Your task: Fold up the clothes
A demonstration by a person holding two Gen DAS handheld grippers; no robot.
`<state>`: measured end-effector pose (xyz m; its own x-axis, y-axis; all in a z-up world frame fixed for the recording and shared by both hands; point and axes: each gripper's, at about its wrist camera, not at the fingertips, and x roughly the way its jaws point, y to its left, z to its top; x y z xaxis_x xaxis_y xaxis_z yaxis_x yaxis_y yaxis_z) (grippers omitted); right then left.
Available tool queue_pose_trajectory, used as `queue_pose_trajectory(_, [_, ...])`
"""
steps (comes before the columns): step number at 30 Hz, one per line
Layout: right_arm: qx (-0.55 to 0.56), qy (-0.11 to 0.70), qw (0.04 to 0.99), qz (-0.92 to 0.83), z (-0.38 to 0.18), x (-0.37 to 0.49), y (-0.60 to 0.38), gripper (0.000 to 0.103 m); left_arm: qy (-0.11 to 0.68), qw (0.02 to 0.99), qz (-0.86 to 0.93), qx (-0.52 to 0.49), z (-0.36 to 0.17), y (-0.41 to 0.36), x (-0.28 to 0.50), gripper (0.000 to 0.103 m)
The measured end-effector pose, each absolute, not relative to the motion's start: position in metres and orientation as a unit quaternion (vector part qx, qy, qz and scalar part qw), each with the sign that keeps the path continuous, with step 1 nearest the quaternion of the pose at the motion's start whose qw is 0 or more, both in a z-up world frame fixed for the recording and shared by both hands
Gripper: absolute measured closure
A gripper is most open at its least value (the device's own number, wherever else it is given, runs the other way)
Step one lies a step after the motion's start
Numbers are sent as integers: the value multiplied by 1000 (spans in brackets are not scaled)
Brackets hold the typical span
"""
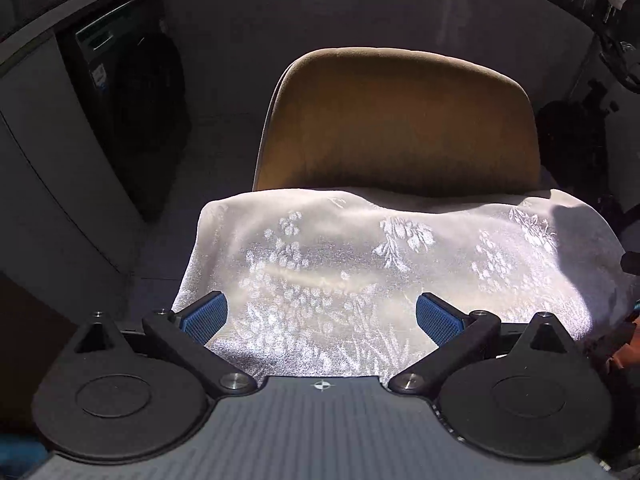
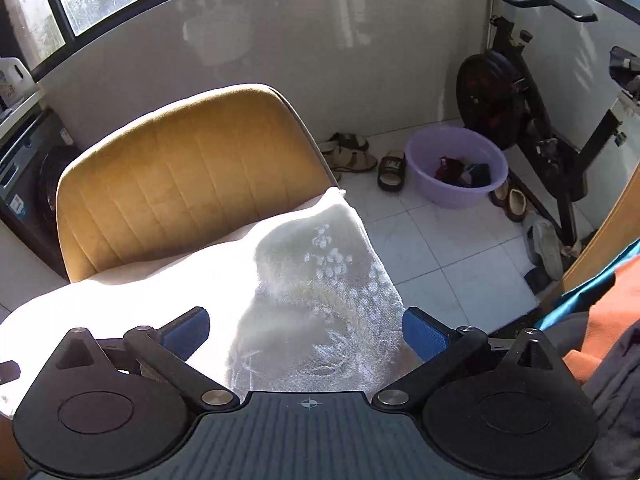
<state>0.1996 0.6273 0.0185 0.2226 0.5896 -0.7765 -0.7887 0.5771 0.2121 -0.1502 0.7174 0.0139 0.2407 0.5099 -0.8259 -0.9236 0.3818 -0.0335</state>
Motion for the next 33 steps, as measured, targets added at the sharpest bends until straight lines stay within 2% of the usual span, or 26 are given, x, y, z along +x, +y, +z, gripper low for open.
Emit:
queue_pose_trajectory(6, [-125, 410, 784, 449, 53, 165, 579, 1, 401, 738, 469, -273, 15, 692, -138, 0])
queue_pose_trajectory(17, [-126, 403, 785, 454, 73, 139, 493, 1, 403, 729, 488, -261, 40, 610, -130, 0])
queue_pose_trajectory(33, [-129, 375, 761, 513, 110, 126, 298, 1, 372, 721, 524, -259, 75, 397, -116, 0])
